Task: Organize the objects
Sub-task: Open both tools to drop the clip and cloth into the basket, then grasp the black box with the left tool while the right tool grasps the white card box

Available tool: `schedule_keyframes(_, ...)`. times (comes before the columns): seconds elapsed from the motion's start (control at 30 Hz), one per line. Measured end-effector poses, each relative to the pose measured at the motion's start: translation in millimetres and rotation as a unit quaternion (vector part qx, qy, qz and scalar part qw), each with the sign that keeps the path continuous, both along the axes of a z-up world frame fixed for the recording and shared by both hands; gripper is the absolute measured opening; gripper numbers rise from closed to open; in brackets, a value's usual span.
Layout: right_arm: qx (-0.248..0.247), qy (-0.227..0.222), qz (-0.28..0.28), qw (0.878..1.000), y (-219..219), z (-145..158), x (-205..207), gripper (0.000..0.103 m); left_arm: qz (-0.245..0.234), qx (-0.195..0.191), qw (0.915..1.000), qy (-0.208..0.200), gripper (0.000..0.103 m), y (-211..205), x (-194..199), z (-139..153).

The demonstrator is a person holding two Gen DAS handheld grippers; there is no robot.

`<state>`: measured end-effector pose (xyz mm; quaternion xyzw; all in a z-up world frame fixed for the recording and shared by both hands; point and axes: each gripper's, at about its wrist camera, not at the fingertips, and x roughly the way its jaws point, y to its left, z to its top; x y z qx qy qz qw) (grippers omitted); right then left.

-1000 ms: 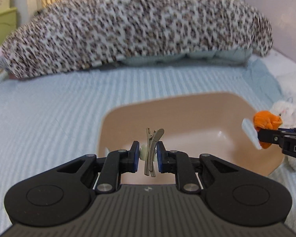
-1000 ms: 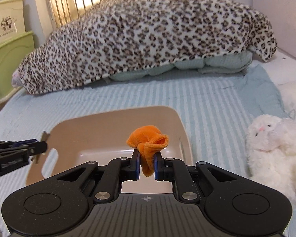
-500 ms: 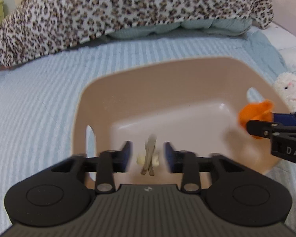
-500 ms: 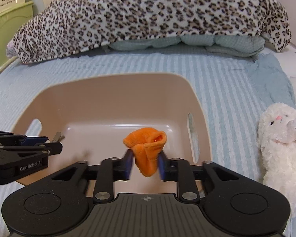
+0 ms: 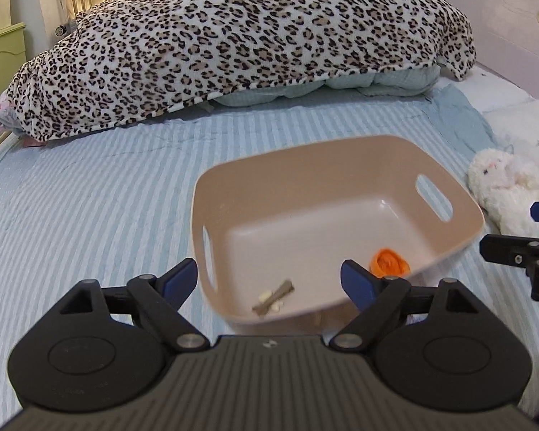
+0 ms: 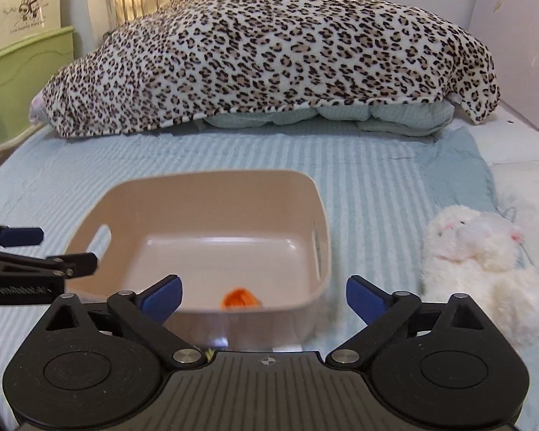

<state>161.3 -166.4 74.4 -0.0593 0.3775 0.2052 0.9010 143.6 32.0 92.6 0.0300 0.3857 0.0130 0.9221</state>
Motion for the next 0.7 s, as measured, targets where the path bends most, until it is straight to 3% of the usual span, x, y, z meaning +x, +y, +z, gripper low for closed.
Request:
schedule_keyframes(0.3, -0.041, 0.04, -0.005, 0.998, -18, -31, -19, 0.103, 0.005, -0.01, 0.9986, 0.052, 0.088, 8, -35, -37)
schedule_keyframes(0.47, -0.066, 0.08, -0.009, 0.995, -21, -63, -14, 0.103, 0.0, -0.014, 0.9955, 0.093, 0.088, 11, -30, -71)
schedule_keyframes(0.7, -0.108, 0.113, -0.012, 0.988, -23, -104, -4, 0.103, -0.008, -0.021, 0.9928, 0.117, 0.088, 10, -18, -101)
